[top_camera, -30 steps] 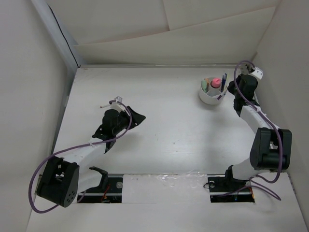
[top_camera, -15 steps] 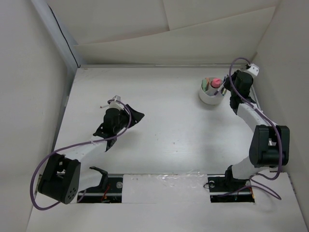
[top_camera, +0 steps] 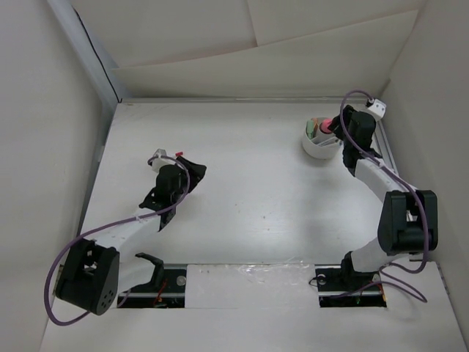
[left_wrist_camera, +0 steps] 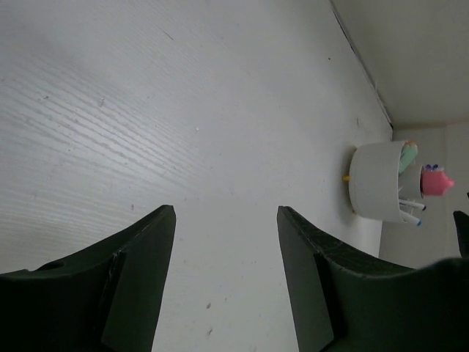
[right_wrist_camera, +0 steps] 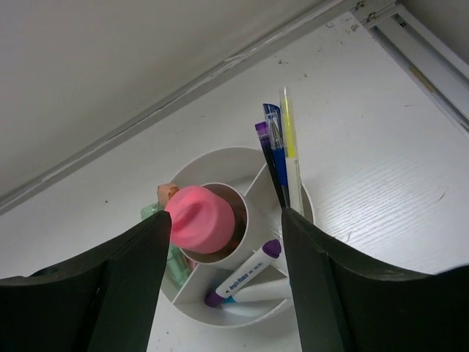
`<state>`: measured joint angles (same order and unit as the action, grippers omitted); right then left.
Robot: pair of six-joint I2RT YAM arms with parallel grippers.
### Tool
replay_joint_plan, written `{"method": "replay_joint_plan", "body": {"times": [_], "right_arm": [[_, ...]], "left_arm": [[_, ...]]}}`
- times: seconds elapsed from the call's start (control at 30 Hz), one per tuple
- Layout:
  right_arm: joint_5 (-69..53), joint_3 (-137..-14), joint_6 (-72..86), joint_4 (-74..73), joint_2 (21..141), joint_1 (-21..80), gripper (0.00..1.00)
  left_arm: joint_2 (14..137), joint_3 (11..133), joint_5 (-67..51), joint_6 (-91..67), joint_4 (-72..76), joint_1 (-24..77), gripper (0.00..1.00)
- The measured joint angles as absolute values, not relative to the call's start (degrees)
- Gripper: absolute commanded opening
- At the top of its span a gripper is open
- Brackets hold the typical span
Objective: Sort the stationery into containers
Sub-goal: Place the stationery into the container, then grab a piece of stationery with the left arm
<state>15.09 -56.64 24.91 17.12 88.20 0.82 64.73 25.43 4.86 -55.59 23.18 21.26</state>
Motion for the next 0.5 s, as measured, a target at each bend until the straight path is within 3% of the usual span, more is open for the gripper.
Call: {"method": "replay_joint_plan", "body": {"times": [0.23,0.5], "right_arm": [[15.44,-53.45,24.84,16.73,81.06,1.34,0.78],[14.20,-49.69,24.84,15.31,69.84,4.95,0.78]], "left_arm": [[65.58,25.67,10.44,-59.86,20.29,19.07,0.55],[70.78,32.69,19.46,-64.49,13.43,18.15,0.56]]}}
